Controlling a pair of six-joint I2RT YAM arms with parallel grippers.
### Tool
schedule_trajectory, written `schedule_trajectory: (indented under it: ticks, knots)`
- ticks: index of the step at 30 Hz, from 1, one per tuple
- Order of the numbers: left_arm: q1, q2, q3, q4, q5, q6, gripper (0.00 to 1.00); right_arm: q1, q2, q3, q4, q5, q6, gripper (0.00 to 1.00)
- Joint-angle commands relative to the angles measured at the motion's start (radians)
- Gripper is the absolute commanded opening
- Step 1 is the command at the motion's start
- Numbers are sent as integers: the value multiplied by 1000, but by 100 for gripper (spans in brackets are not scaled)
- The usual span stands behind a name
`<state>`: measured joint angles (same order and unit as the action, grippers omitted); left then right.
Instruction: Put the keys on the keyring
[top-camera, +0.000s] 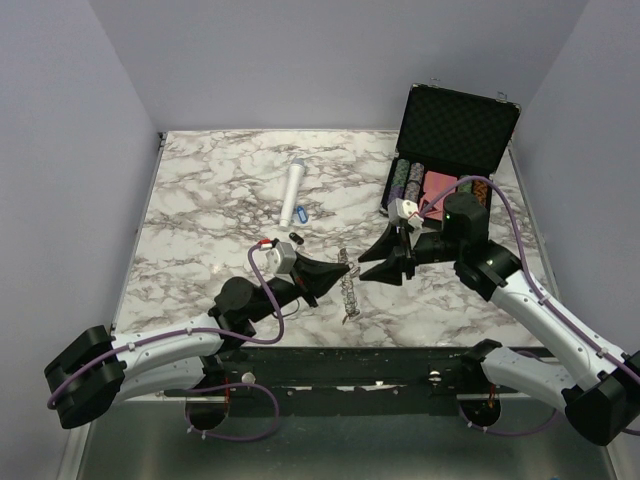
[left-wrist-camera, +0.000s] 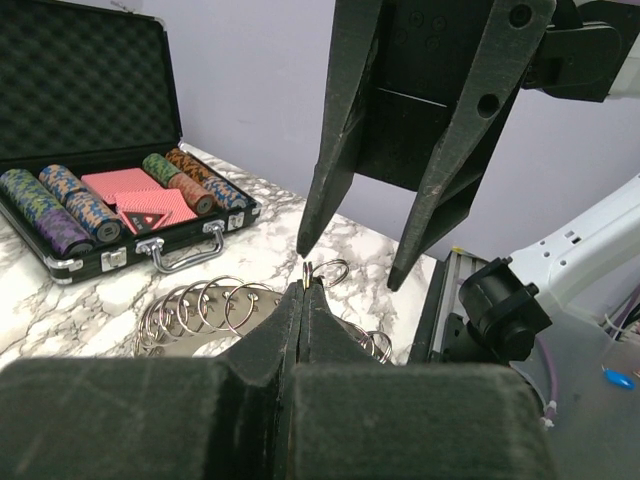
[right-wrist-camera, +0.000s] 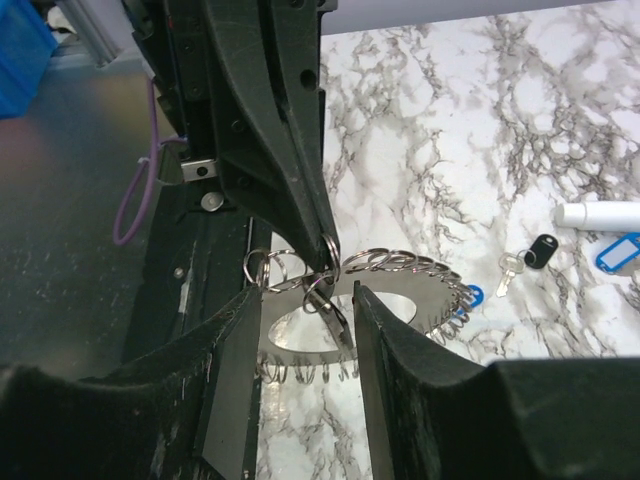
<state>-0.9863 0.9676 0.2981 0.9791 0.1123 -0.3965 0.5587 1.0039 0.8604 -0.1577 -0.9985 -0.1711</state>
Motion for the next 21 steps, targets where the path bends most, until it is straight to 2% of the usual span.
schedule_trajectory:
  ticks: [1, 6, 16, 21]
  knots:
    - [-11, -3, 7, 66, -39, -31, 0, 9, 13, -8, 47, 87, 35, 47]
    - [-12, -1, 9, 76, -42, -44, 0, 15, 16, -4, 37, 103, 32, 37]
    - [-14, 0, -5, 105, -39, -56, 0, 15, 19, 11, 0, 104, 1, 0]
    - [-14, 3, -22, 158, -60, -79, 0, 17, 16, 11, -22, 14, -39, 0]
